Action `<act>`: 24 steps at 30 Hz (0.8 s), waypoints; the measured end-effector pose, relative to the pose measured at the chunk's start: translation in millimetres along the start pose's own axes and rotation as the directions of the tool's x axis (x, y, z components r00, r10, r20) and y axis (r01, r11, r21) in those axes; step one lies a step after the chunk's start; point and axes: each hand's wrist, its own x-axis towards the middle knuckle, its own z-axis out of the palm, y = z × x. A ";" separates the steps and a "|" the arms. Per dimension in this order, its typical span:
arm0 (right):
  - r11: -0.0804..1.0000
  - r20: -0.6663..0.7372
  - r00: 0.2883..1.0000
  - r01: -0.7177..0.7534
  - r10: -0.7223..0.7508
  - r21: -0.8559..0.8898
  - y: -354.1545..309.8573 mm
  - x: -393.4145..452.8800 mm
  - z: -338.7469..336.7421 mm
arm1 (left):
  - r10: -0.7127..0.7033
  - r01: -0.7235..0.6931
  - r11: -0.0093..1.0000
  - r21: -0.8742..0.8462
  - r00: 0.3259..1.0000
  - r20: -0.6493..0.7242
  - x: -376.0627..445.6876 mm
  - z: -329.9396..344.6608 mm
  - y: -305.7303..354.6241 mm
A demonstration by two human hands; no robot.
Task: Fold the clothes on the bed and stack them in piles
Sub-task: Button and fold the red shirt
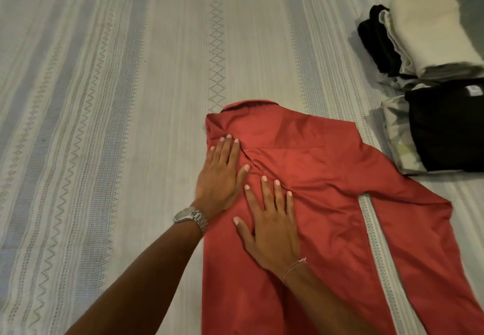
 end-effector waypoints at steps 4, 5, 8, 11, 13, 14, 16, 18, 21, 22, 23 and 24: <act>0.979 -0.121 0.992 -0.011 0.036 0.205 17.7 -5.9 -11.7 | -0.049 0.046 0.998 0.035 0.997 0.064 0.5 -6.0 6.8; 0.970 -0.195 0.978 -0.021 0.071 0.244 29.0 -6.8 -17.0 | -0.066 0.065 0.998 0.024 0.997 0.039 0.9 -9.2 11.3; 0.971 -0.352 0.924 -0.068 0.148 0.229 75.5 -3.6 -42.3 | -0.027 0.028 0.999 0.016 0.999 -0.038 5.2 -20.5 35.8; 0.972 -0.343 0.922 -0.112 0.180 0.207 121.2 15.9 -67.5 | 0.049 -0.049 0.999 0.019 0.999 -0.010 15.3 -19.3 63.6; 0.965 -0.278 0.938 -0.151 0.208 0.212 147.5 39.9 -87.1 | 0.045 -0.045 0.998 0.036 0.999 0.015 27.0 -16.6 80.7; 0.964 -0.245 0.945 -0.167 0.217 0.207 160.9 55.7 -97.4 | 0.041 -0.042 0.997 0.066 0.999 0.020 35.0 -14.7 89.6; 0.968 -0.167 0.960 -0.198 0.223 0.156 180.1 89.6 -113.0 | 0.034 -0.038 0.991 0.130 0.999 0.033 47.3 -11.3 101.3; 0.970 -0.032 0.975 -0.213 0.218 0.117 191.1 119.4 -123.4 | 0.034 -0.041 0.989 0.142 0.998 0.056 54.8 -7.0 107.5; 0.954 0.079 0.969 -0.246 0.235 0.171 202.4 144.4 -133.2 | 0.043 -0.056 0.981 0.185 0.996 0.078 59.1 2.2 109.0; 0.945 0.061 0.968 -0.250 0.243 0.212 207.2 149.1 -136.3 | 0.038 -0.054 0.976 0.210 0.996 0.079 60.3 4.5 108.3; 0.942 0.021 0.969 -0.244 0.246 0.231 212.1 152.3 -139.0 | 0.027 -0.044 0.973 0.227 0.997 0.078 61.3 6.5 107.9; 0.950 -0.026 0.970 -0.229 0.240 0.212 216.7 154.2 -140.9 | 0.011 -0.028 0.973 0.231 0.997 0.073 62.4 8.5 108.0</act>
